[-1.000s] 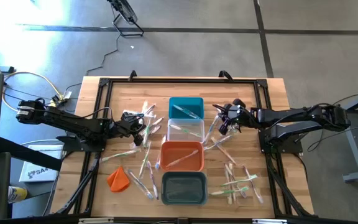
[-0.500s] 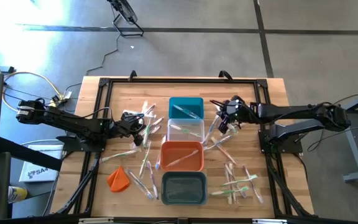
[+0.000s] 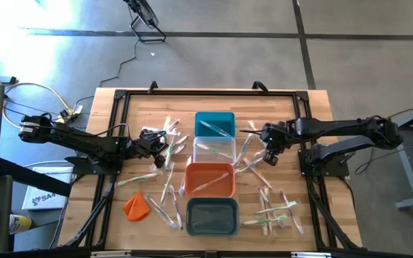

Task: Pick & Place Toothbrushes
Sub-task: Put the violet toothbrush into the green bin

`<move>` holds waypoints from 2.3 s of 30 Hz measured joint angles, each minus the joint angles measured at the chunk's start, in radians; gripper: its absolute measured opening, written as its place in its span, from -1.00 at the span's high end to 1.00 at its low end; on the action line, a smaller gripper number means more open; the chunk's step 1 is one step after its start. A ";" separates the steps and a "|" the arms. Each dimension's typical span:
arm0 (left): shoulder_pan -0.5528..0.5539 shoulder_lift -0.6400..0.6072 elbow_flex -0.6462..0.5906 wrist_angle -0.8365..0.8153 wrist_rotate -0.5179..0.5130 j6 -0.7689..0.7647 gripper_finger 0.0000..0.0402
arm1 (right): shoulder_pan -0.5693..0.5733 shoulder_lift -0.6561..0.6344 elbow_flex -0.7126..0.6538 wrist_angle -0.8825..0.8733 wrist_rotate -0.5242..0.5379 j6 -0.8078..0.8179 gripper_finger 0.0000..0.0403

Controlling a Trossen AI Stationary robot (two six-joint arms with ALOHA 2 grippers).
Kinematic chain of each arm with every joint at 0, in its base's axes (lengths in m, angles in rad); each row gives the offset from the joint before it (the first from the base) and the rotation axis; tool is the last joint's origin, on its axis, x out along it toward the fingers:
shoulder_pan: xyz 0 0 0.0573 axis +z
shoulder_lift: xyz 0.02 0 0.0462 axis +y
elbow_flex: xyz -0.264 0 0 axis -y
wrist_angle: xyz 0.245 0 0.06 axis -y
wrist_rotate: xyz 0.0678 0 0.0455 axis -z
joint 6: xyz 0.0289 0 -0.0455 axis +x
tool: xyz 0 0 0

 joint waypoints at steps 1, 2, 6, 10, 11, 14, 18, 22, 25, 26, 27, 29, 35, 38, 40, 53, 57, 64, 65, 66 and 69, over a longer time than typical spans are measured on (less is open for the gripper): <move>0.000 0.000 0.000 0.000 0.000 0.000 1.00 | -0.002 -0.001 0.000 -0.021 -0.004 0.001 0.99; 0.000 0.000 0.000 0.000 0.000 0.000 1.00 | -0.005 0.002 0.000 -0.038 -0.017 0.005 0.99; 0.000 0.000 0.000 0.000 0.000 0.000 1.00 | -0.004 0.016 0.000 -0.081 -0.105 0.127 0.99; 0.000 0.000 0.000 0.000 -0.001 0.000 1.00 | 0.006 0.023 0.000 -0.080 -0.245 0.301 0.99; 0.000 0.000 0.000 0.000 -0.001 0.000 1.00 | 0.012 0.022 0.000 -0.078 -0.267 0.342 0.99; 0.000 0.000 0.000 0.000 -0.008 0.008 1.00 | 0.047 0.022 0.000 -0.071 -0.282 0.437 0.99; 0.000 0.000 0.000 0.000 -0.008 0.062 1.00 | 0.131 0.024 0.000 -0.047 -0.276 0.490 0.99; 0.000 0.000 0.000 0.000 -0.009 0.080 1.00 | 0.234 0.028 0.000 0.061 -0.248 0.568 0.99; 0.000 0.000 0.000 0.000 -0.009 0.080 1.00 | 0.302 0.028 0.000 0.150 -0.208 0.608 0.99; 0.000 0.000 0.000 0.000 -0.010 0.080 1.00 | 0.322 0.028 0.000 0.176 -0.196 0.620 0.99; 0.000 0.000 0.000 0.000 -0.011 0.080 1.00 | 0.341 0.029 0.000 0.197 -0.184 0.628 0.99; 0.000 0.000 0.000 0.000 -0.011 0.080 1.00 | 0.377 0.039 0.000 0.239 -0.174 0.634 0.99; 0.000 0.000 0.000 0.000 -0.011 0.080 1.00 | 0.477 0.114 0.000 0.284 -0.184 0.648 0.99; 0.000 0.000 0.000 -0.001 -0.011 0.080 1.00 | 0.518 0.170 0.000 0.304 -0.200 0.650 0.99; 0.000 0.000 0.000 0.000 -0.011 0.080 1.00 | 0.540 0.206 0.000 0.333 -0.201 0.650 0.98; 0.000 0.000 0.000 -0.004 -0.010 0.080 1.00 | 0.605 0.328 0.000 0.399 -0.178 0.661 0.54; 0.000 0.000 0.000 -0.027 -0.007 0.079 1.00 | 0.607 0.328 0.000 0.398 -0.091 0.720 0.28; 0.000 0.000 0.000 -0.068 0.002 0.079 1.00 | 0.606 0.346 0.000 0.376 -0.050 0.738 0.18; 0.000 0.000 0.000 -0.068 0.005 0.079 1.00 | 0.606 0.345 0.000 0.380 -0.057 0.739 0.19; 0.000 0.000 0.000 -0.068 0.007 0.079 1.00 | 0.604 0.344 0.000 0.386 -0.074 0.739 0.21; 0.000 0.000 0.000 -0.068 0.009 0.079 1.00 | 0.602 0.329 -0.001 0.400 -0.120 0.737 0.28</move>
